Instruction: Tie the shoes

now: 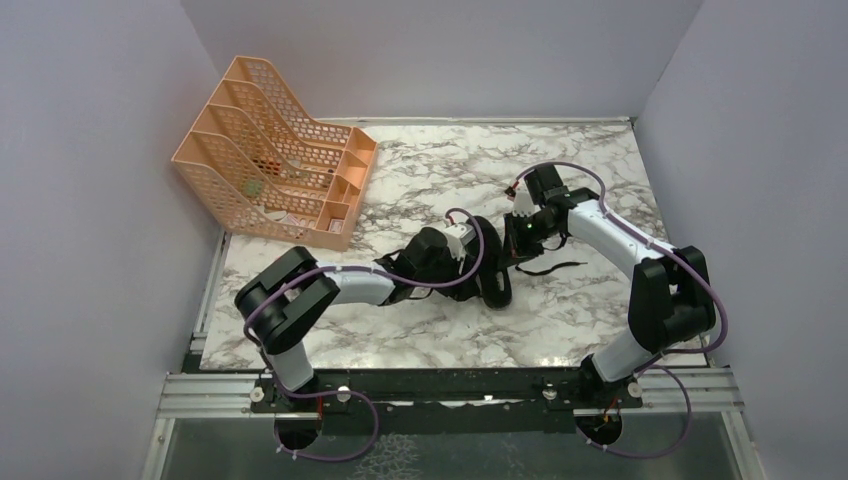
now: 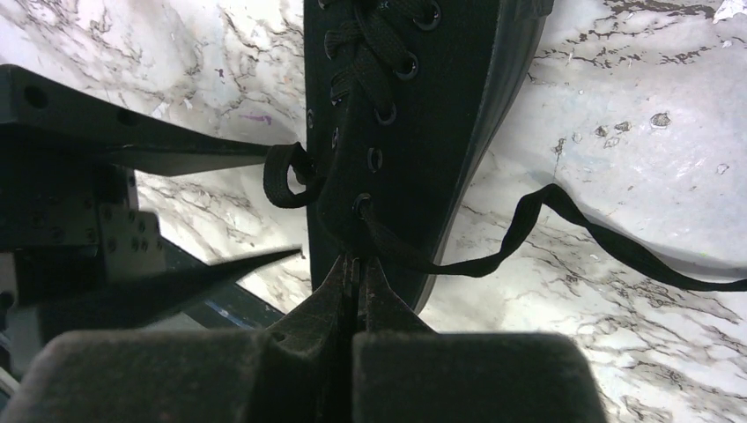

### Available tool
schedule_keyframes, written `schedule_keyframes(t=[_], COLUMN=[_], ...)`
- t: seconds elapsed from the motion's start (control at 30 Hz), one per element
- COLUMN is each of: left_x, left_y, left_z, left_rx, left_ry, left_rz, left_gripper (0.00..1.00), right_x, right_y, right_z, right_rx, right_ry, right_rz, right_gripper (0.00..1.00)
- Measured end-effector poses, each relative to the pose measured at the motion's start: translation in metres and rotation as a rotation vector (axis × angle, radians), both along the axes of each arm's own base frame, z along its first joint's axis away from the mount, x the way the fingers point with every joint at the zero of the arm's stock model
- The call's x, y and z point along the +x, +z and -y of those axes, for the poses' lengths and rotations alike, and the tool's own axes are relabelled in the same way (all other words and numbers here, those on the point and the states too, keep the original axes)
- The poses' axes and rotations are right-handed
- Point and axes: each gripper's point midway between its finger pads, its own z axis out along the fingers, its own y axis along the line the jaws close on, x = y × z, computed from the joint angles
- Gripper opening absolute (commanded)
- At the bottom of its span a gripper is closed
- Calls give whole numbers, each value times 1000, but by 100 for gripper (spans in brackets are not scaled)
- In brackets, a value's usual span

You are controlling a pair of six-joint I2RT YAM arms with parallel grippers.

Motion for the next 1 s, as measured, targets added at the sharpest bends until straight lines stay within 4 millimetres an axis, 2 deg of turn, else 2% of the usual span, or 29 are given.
schedule_keyframes(t=[0.17,0.3,0.43,0.47,0.57,0.63,0.77,0.87,1.0], left_x=[14,20,26,28,32,34,36,37,43], left_y=[-20,-19,-23,-23,-23,-25,-25,-10,49], left_z=[-2,-1,5,8,12,14,9,-2,-16], left_rx=[39,37,28,23,19,22,46,79,45], left_ry=[42,54,50,49,46,40,45,73,129], left_rz=[33,64,80,84,92,99,110,120,200], left_gripper=[47,42,41,38,17,8,1,0,0], right_x=[0,0,0,0,0,0,-2,-4,-11], right_y=[0,0,1,1,1,1,4,8,12], right_z=[0,0,0,0,0,-1,-5,-14,-33], right_rx=[0,0,2,3,4,7,35,80,147], right_ry=[0,1,4,7,17,26,47,71,104], right_rz=[0,1,6,7,11,14,16,15,8], right_gripper=[1,1,1,1,1,1,1,1,1])
